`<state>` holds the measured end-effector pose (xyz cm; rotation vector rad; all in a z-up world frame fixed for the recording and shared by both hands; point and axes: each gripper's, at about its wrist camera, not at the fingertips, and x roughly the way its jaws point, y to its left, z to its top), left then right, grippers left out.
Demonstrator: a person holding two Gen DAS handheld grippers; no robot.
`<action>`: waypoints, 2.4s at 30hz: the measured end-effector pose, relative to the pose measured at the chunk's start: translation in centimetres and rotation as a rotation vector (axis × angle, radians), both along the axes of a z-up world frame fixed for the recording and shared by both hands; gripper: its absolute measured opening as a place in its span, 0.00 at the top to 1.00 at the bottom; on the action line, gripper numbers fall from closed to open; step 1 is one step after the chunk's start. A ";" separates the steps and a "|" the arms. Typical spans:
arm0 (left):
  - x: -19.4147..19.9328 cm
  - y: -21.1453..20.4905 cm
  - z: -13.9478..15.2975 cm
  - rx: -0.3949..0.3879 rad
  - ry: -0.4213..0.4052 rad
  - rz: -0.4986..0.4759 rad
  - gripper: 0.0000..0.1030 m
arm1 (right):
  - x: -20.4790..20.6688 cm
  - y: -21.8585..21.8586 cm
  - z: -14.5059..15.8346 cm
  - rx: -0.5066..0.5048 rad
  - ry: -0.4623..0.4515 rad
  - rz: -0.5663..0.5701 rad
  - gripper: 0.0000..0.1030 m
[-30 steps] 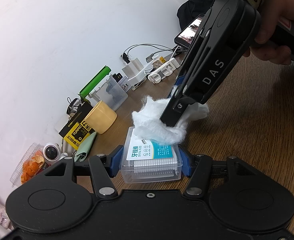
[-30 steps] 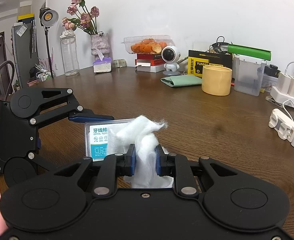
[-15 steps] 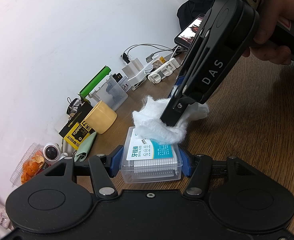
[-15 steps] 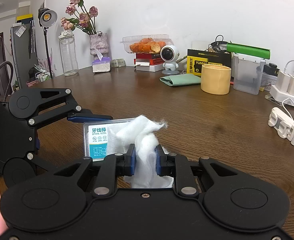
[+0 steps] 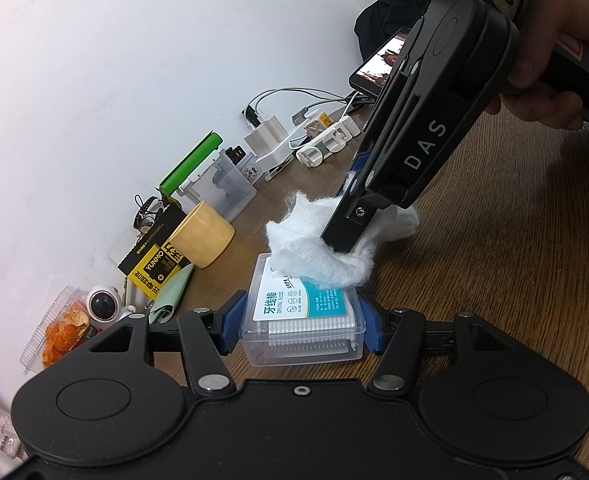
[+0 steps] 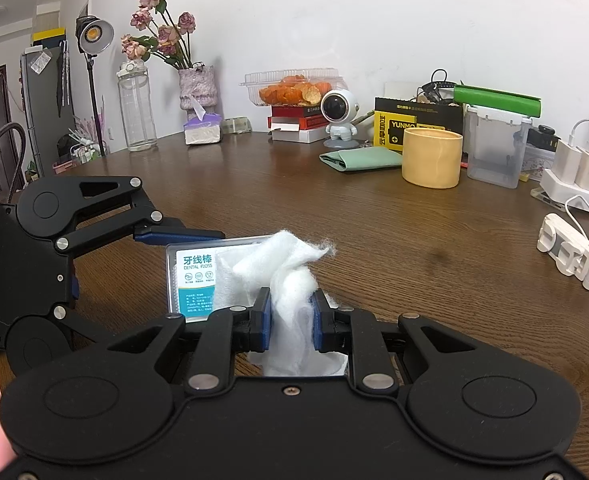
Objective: Clean container
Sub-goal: 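Press the cotton wipe onto the box lid edge with the right gripper, then sweep the cotton wipe over the box lid with the right gripper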
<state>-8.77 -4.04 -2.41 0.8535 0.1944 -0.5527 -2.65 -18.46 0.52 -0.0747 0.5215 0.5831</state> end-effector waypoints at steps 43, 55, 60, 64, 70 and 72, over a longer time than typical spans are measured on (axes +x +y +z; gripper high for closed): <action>0.3 0.1 0.1 -0.001 0.003 -0.008 0.45 | 1.6 1.5 1.0 0.008 -0.053 -0.040 0.80; -0.1 0.1 0.1 -0.002 0.005 -0.007 0.45 | -1.3 1.9 0.6 -0.004 -0.049 0.063 0.80; 0.1 0.2 0.1 -0.002 0.006 -0.007 0.45 | -1.6 1.2 0.4 -0.017 -0.033 0.047 0.80; -0.1 0.1 0.1 -0.002 0.004 -0.007 0.45 | 0.3 0.1 0.5 -0.004 -0.020 -0.028 0.80; 0.0 0.1 0.2 -0.002 0.005 -0.007 0.45 | -0.7 1.4 1.1 0.045 -0.065 0.113 0.80; 0.0 0.1 0.2 -0.002 0.004 -0.007 0.45 | -1.3 2.0 1.1 0.048 -0.086 0.168 0.80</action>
